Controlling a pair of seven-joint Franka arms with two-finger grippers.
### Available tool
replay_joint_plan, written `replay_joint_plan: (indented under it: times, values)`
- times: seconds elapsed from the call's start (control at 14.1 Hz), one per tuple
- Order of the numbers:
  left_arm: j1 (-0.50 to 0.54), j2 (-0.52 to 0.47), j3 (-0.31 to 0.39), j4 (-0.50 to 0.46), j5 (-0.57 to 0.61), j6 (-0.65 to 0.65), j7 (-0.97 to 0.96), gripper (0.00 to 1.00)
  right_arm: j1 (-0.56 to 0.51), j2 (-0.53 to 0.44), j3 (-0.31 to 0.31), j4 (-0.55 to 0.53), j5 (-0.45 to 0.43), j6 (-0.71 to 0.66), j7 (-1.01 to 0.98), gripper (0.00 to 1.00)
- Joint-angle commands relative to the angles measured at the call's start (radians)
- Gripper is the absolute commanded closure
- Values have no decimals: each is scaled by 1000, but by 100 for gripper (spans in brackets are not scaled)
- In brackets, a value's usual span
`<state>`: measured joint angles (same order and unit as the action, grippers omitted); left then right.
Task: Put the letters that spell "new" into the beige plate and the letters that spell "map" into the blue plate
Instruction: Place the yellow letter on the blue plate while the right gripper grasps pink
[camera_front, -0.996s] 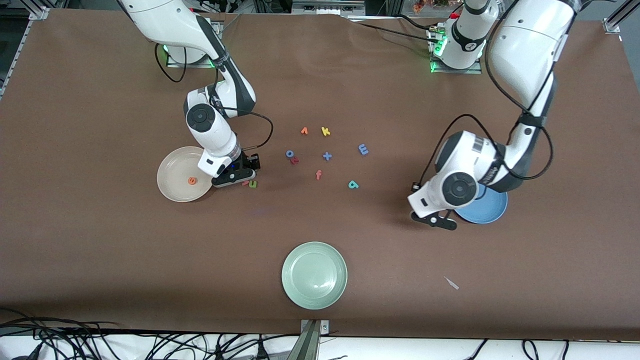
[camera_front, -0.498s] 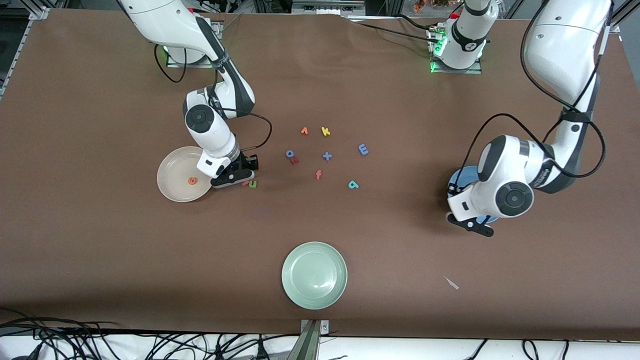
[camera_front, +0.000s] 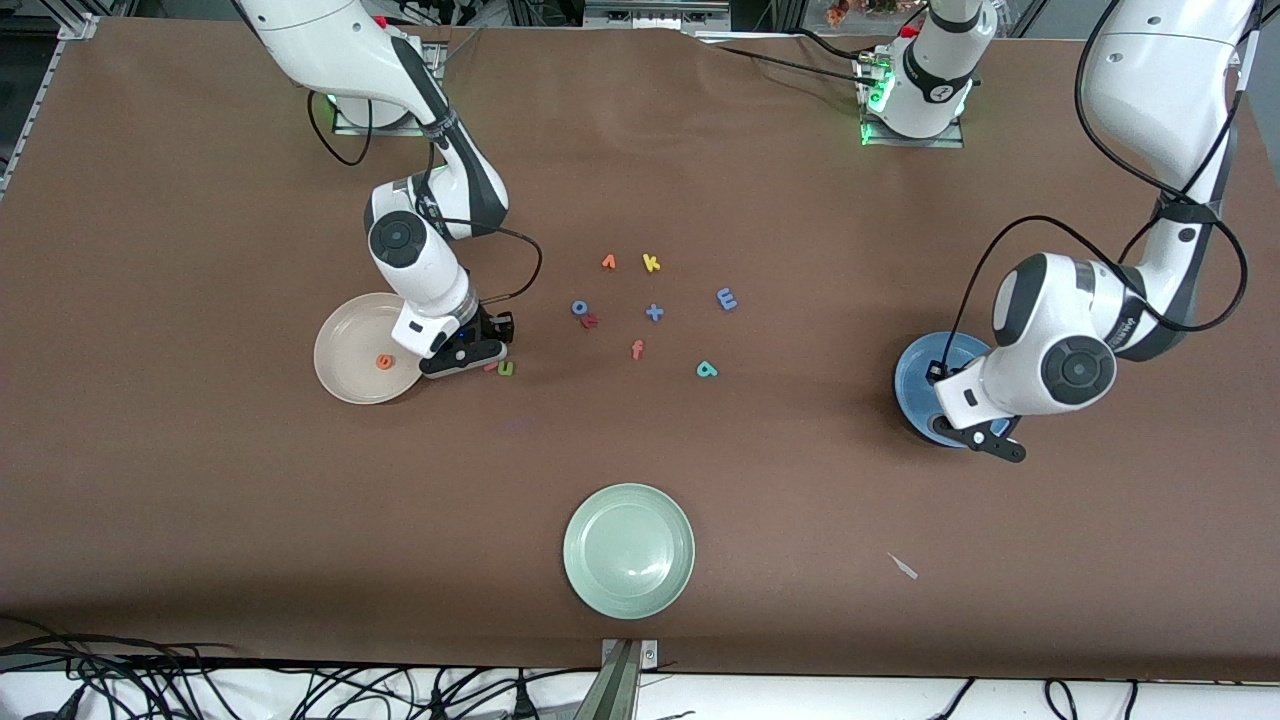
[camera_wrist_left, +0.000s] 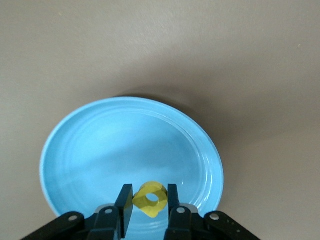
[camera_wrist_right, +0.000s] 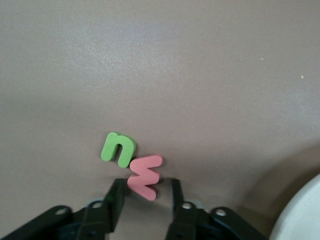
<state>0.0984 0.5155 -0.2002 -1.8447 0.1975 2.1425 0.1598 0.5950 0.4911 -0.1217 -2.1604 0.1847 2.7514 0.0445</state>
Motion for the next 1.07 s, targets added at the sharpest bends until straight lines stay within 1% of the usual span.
replay_joint_plan:
  times: [0.0, 0.07, 0.14, 0.28, 0.36, 0.43, 0.57, 0.64, 0.78, 1.0]
  values:
    - [23, -63, -7, -166, 29, 152, -5, 62, 0, 4, -1, -6, 16, 22, -34, 62]
    - [29, -63, -8, -175, 29, 169, -5, 20, 0, 4, -1, -4, 16, 22, -35, 66]
    - [30, -64, -8, -169, 29, 162, -6, 0, -1, 4, -3, -4, 16, 22, -41, 68]
    - [24, -68, -11, -110, 19, 90, -12, 0, -9, 4, -3, -1, 16, 22, -49, 68]
    - [14, -68, -15, -87, 7, 50, -44, 0, -11, 3, -3, -1, 16, 22, -51, 68]
    - [7, -66, -33, -80, -6, 39, -110, 0, -14, 4, -3, -1, 16, 22, -51, 69]
    - [1, -57, -89, -80, -6, 42, -250, 0, -14, 4, -3, -1, 16, 22, -51, 75]
    - [1, -55, -119, -80, -7, 45, -319, 0, -14, 3, -3, -1, 16, 22, -55, 81]
    - [4, -57, -175, -90, -12, 45, -469, 0, -17, -6, -12, -1, 16, 19, -71, 82]
    - [3, -57, -258, -109, -13, 45, -641, 0, -17, -38, -56, -1, 16, -39, -132, 83]
